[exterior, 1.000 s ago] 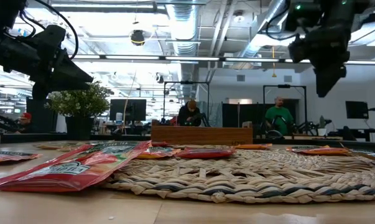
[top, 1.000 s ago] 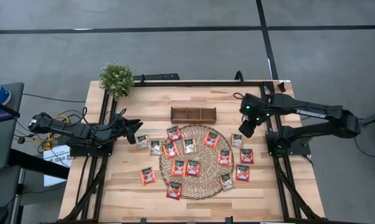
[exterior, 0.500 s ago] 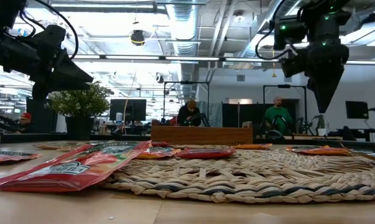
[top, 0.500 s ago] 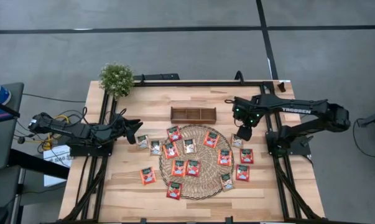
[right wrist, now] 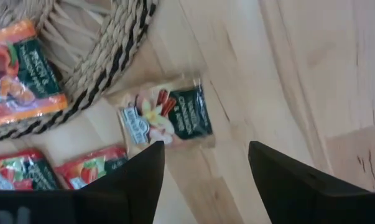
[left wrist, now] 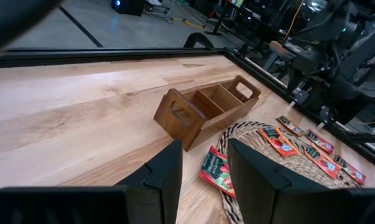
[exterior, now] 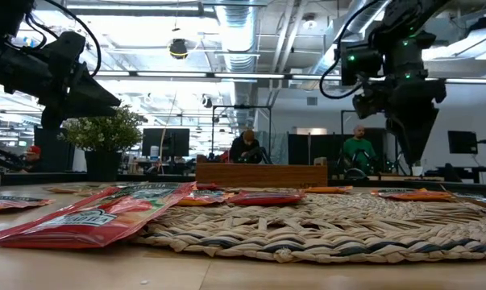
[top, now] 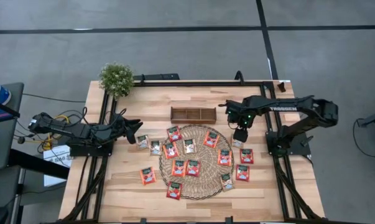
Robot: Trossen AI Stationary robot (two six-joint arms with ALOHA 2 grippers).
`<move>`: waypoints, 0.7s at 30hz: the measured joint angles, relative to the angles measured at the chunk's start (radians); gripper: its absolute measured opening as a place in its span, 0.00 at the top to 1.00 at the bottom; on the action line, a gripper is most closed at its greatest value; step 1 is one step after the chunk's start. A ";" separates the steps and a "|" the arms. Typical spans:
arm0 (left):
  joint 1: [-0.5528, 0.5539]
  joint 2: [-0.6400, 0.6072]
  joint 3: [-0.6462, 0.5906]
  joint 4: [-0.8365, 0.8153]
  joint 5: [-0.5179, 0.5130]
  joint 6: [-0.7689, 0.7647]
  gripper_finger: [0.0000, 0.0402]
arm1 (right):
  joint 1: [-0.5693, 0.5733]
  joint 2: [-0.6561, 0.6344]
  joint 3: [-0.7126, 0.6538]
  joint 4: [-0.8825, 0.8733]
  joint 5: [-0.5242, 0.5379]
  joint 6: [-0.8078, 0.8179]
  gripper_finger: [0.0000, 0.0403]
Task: Pick & Place Tea
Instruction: Put the brown tea bag into the right section of the wooden organizer
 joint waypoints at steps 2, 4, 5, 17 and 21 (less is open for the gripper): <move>0.000 0.000 0.000 0.000 0.000 0.000 0.70 | 0.000 0.012 -0.027 0.029 -0.002 0.000 0.45; 0.000 0.000 0.000 0.000 0.000 0.000 0.70 | 0.000 0.018 -0.065 0.059 -0.004 0.002 0.45; 0.000 0.000 0.000 0.000 0.000 0.000 0.70 | 0.000 0.018 -0.081 0.071 -0.002 0.002 0.45; 0.000 0.000 0.000 0.000 0.000 0.006 0.70 | 0.012 0.104 -0.080 0.077 -0.005 0.004 0.44; 0.000 0.000 0.000 -0.001 0.000 0.006 0.70 | 0.045 0.155 -0.079 0.079 -0.005 0.003 0.43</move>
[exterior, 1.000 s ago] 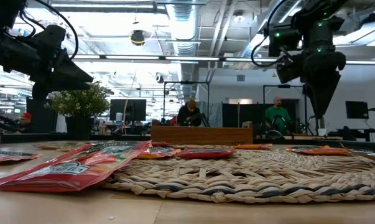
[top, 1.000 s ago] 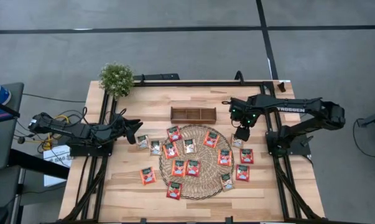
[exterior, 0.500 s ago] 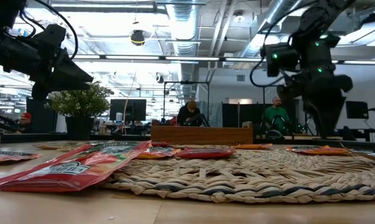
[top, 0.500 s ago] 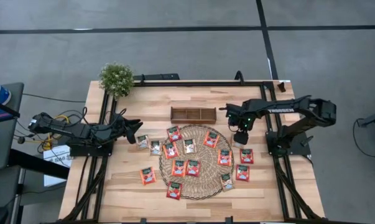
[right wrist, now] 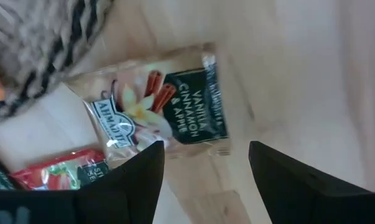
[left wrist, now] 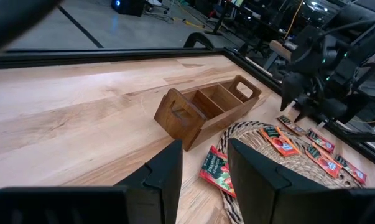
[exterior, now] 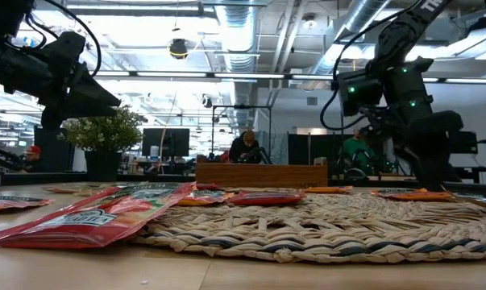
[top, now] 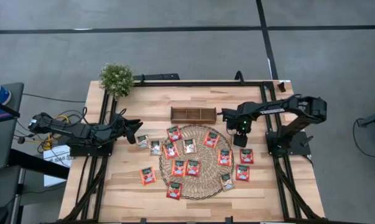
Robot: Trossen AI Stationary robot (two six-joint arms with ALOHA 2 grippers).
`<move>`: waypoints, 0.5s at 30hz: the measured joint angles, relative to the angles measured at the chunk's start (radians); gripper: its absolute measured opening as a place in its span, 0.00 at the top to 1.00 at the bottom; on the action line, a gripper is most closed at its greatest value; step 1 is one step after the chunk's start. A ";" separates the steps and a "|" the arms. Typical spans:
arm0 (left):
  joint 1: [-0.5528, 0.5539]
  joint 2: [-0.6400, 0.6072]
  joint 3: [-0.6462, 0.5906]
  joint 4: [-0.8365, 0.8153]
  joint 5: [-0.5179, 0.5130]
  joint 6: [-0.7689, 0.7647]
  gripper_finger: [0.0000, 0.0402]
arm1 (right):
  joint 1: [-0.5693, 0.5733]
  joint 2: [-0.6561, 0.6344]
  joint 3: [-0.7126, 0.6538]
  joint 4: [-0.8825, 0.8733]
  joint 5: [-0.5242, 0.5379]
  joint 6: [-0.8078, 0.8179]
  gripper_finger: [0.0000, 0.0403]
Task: Pick & Place Tea
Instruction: Put the brown tea bag into the right section of the wooden organizer
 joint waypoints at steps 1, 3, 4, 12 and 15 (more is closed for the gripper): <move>0.000 0.000 0.000 0.000 0.000 0.000 0.70 | 0.004 0.011 0.000 0.001 0.000 0.000 0.43; 0.000 0.000 0.000 0.000 0.000 0.000 0.70 | 0.006 0.032 0.003 0.001 0.000 0.000 0.43; 0.000 0.000 0.000 0.000 0.000 0.000 0.70 | 0.006 0.038 0.004 0.000 0.000 0.000 0.43; 0.000 0.000 0.000 -0.001 0.000 -0.002 0.70 | 0.006 -0.015 0.024 0.010 0.000 0.039 0.44; 0.000 0.000 0.000 0.000 0.000 -0.002 0.70 | 0.006 -0.053 0.030 0.021 0.001 0.051 0.45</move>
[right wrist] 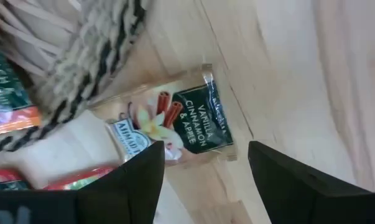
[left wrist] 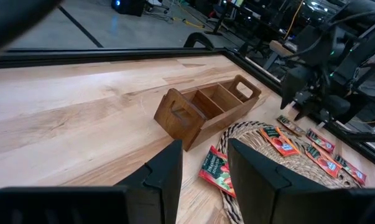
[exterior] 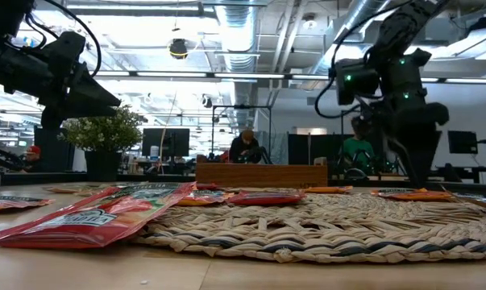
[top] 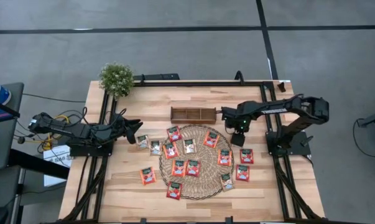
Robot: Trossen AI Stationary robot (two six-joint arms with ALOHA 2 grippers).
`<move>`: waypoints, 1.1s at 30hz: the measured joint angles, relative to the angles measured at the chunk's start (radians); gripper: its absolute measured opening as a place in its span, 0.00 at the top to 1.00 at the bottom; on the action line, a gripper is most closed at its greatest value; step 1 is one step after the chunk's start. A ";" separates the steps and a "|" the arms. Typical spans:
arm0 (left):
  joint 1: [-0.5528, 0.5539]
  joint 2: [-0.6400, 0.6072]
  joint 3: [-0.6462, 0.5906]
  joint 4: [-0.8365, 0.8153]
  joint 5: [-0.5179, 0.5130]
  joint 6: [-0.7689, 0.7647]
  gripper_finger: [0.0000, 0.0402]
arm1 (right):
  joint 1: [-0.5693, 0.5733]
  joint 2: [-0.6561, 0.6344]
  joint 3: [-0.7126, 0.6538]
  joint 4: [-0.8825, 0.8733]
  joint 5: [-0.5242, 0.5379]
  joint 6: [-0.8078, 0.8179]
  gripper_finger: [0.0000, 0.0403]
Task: Pick & Place Tea
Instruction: Put the brown tea bag into the right section of the wooden organizer
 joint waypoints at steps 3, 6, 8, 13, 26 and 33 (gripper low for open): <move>0.000 0.000 0.000 0.000 0.000 0.001 0.70 | 0.000 -0.015 0.003 0.036 0.007 -0.001 0.46; 0.000 0.000 0.000 0.000 0.000 0.003 0.70 | 0.000 0.004 0.002 0.051 0.055 -0.027 0.46; 0.000 0.000 0.000 0.000 0.000 0.004 0.70 | -0.001 0.035 0.002 0.083 0.063 -0.044 0.47; 0.000 0.000 0.000 -0.001 0.000 0.004 0.70 | -0.007 0.117 0.007 0.098 0.081 -0.051 0.48; 0.000 0.000 0.000 -0.001 0.000 0.004 0.70 | -0.005 0.133 0.004 0.097 0.082 -0.052 0.57; 0.000 0.000 0.000 -0.001 0.000 0.004 0.70 | -0.006 0.140 0.006 0.101 0.085 -0.047 0.77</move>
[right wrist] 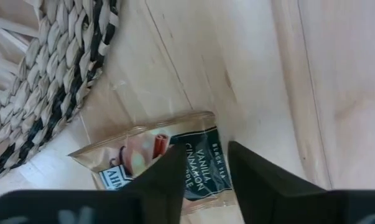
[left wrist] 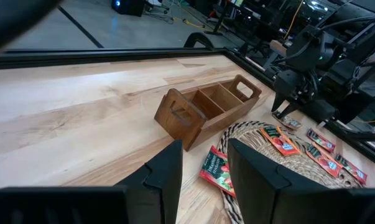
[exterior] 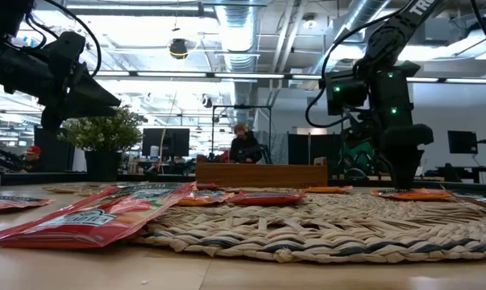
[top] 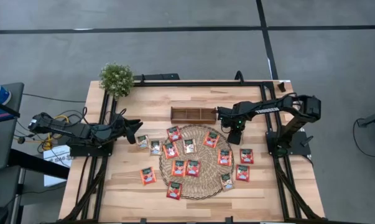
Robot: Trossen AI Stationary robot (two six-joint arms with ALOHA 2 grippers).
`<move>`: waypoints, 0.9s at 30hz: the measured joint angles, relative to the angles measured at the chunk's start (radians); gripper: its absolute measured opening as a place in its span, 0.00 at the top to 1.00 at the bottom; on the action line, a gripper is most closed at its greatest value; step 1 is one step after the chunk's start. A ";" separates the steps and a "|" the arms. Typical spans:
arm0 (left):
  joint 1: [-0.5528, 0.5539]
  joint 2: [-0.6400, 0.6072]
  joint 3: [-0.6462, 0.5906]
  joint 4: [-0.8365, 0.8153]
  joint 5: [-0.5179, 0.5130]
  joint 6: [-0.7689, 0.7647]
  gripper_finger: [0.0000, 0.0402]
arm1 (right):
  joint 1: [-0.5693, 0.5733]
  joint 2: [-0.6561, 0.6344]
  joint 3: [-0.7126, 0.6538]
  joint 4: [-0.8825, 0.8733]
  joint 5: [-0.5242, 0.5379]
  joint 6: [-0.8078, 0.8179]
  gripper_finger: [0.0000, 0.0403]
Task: Pick & Place Tea
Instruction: Put the brown tea bag into the right section of the wooden organizer
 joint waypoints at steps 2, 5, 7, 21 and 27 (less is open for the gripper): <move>0.000 0.000 0.000 0.000 0.000 0.000 0.70 | 0.000 0.000 0.000 0.001 0.000 0.002 0.82; 0.000 0.000 0.000 0.000 0.000 0.000 0.70 | 0.000 0.000 0.000 0.002 -0.001 0.002 0.88; 0.000 0.000 0.000 0.000 0.000 0.000 0.70 | 0.000 0.000 0.000 0.003 -0.002 0.002 0.92; 0.000 0.000 0.000 0.000 0.000 0.000 0.70 | 0.001 -0.042 0.014 -0.031 -0.015 0.055 1.00; 0.000 0.000 0.000 0.000 0.000 0.001 0.70 | 0.015 -0.112 0.057 -0.093 0.047 0.076 1.00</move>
